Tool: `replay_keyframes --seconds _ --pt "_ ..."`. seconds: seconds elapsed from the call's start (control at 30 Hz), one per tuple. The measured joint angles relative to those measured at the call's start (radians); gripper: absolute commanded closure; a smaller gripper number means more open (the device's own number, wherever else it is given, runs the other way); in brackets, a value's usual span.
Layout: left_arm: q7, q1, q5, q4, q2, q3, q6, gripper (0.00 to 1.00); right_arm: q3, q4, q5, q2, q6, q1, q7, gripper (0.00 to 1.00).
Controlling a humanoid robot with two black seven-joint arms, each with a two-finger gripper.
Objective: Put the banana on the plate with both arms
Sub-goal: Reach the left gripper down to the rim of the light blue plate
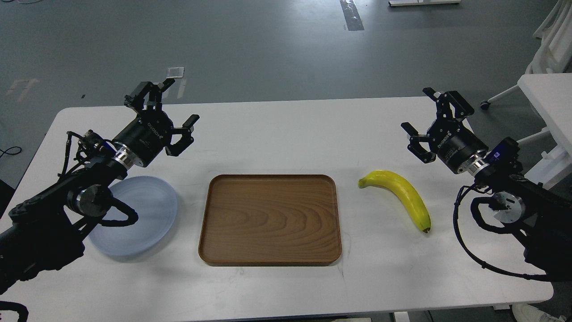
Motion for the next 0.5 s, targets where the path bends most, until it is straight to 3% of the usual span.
replay_keyframes --seconds 0.5 --pt "0.003 -0.033 -0.002 0.017 0.061 0.005 0.0 0.0 -0.001 0.0 0.017 -0.002 0.005 -0.01 0.0 0.0"
